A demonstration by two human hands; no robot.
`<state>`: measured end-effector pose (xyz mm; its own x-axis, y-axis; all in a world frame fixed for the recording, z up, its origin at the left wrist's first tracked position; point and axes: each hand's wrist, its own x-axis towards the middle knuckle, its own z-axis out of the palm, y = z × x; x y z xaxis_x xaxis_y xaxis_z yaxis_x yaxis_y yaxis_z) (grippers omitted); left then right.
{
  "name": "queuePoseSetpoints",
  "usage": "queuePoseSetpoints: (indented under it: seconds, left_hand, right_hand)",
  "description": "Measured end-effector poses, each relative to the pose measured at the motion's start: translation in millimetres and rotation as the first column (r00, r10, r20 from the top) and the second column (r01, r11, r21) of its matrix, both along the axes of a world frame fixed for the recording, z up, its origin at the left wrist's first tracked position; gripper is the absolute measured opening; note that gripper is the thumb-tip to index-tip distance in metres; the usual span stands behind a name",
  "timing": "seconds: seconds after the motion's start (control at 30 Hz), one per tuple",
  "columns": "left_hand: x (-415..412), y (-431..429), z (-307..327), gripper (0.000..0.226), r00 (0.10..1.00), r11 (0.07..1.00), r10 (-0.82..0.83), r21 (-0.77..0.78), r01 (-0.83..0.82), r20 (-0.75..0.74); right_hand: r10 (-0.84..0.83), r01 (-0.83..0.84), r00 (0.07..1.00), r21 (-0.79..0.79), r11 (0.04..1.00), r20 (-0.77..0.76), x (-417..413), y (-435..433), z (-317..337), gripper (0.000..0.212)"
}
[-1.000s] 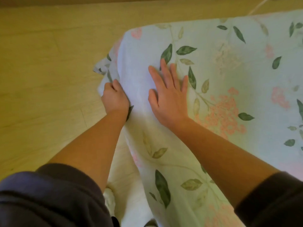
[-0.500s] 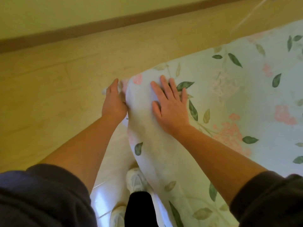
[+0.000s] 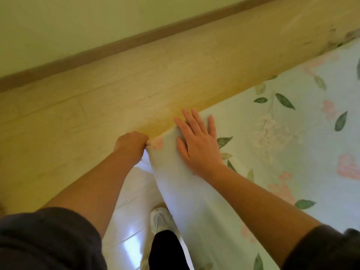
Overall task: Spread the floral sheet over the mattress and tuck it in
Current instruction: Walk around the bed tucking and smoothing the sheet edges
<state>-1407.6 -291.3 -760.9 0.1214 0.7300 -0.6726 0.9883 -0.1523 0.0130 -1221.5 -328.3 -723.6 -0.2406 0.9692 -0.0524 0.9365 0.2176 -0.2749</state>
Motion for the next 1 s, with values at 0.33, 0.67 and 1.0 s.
queuePoseSetpoints:
  seconds: [0.33,0.67,1.0]
  left_hand:
    - [42,69,11,0.056,0.872,0.962,-0.1,-0.177,0.207,0.479]
    - [74,114,-22,0.019,0.794,0.811,-0.518,-0.113,0.575,0.318]
    - [63,135,-4,0.029,0.826,0.77,-0.488,-0.306,0.559,0.281]
  right_hand:
    - [-0.237,0.259,0.96,-0.149,0.954,0.15,48,32,16,0.051]
    - [-0.358,0.386,0.908,-0.105,0.917,0.217,42,58,2,0.048]
    - [-0.434,0.477,0.871,-0.188,0.859,0.23,55,87,17,0.047]
